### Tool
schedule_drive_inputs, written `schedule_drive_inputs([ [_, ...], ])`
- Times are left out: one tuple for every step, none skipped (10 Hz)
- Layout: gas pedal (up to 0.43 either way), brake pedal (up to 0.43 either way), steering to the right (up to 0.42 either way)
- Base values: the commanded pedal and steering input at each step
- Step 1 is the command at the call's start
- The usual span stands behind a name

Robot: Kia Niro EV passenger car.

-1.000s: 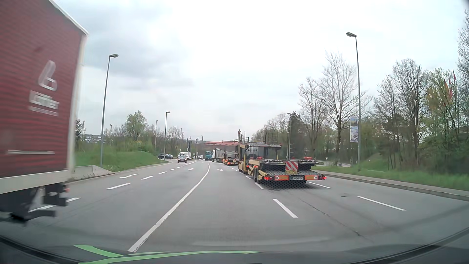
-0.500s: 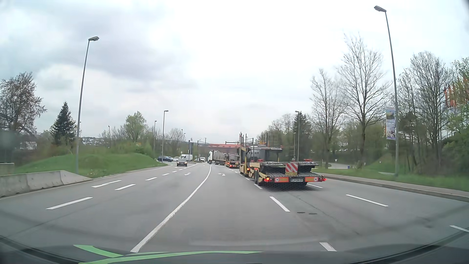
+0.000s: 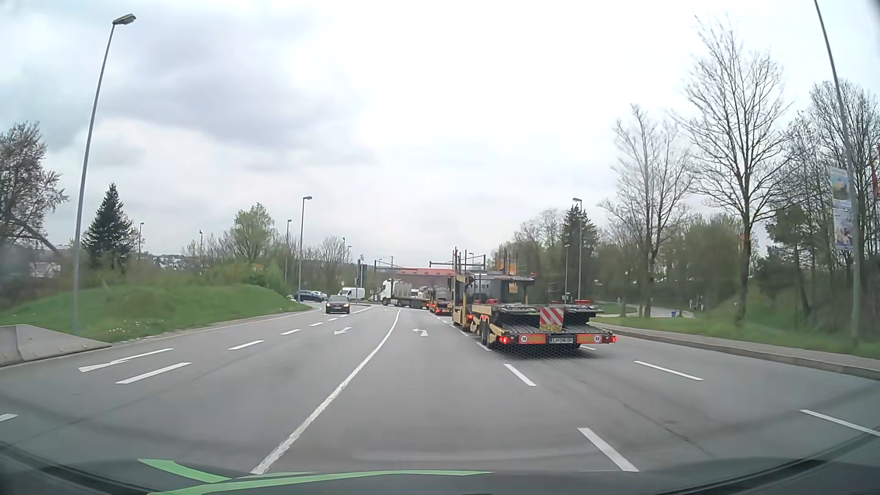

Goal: Follow the waypoints while adhering to traffic rules and regulations

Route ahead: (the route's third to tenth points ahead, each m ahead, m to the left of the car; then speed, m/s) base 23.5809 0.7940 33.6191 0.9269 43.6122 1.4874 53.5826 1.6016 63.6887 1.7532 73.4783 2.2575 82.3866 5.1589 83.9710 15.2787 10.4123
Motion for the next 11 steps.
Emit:
schedule_drive_inputs([
  [0.157,0.0,-0.008],
  [0.138,0.0,-0.007],
  [0.098,0.0,-0.007],
  [0.0,0.0,-0.007],
  [0.0,0.0,-0.007],
  [0.0,0.0,-0.007],
  [0.0,0.0,-0.007],
  [0.0,0.024,-0.008],
  [0.0,0.116,-0.009],
  [0.0,0.177,-0.012],
  [0.0,0.207,-0.018],
])
